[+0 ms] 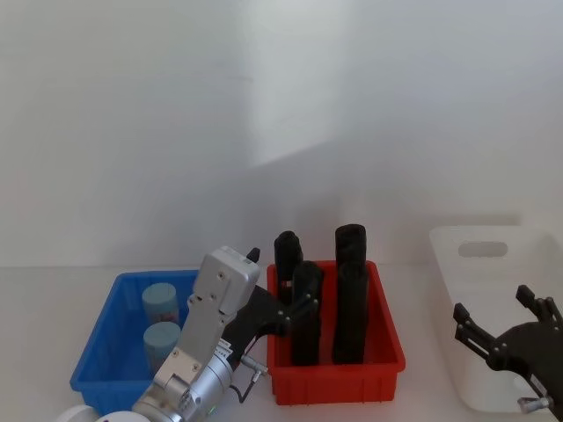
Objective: Pick the cotton swabs from the blue box and place them into the white box.
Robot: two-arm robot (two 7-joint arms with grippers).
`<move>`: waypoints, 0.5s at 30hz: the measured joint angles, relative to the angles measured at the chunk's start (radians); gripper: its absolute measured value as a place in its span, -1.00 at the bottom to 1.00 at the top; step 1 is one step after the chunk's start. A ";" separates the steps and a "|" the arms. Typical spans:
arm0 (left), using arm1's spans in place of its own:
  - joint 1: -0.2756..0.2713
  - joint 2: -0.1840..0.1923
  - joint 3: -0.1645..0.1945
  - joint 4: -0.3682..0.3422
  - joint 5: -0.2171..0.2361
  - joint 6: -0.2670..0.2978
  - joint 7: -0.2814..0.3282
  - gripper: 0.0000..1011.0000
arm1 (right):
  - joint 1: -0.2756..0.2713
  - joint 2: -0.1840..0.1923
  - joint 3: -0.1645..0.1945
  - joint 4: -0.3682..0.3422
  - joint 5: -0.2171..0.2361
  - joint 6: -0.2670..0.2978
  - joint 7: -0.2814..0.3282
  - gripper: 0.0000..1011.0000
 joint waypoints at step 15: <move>0.000 0.000 0.000 0.000 0.000 0.000 0.000 0.98 | 0.000 0.000 0.000 0.000 0.000 0.000 0.000 0.98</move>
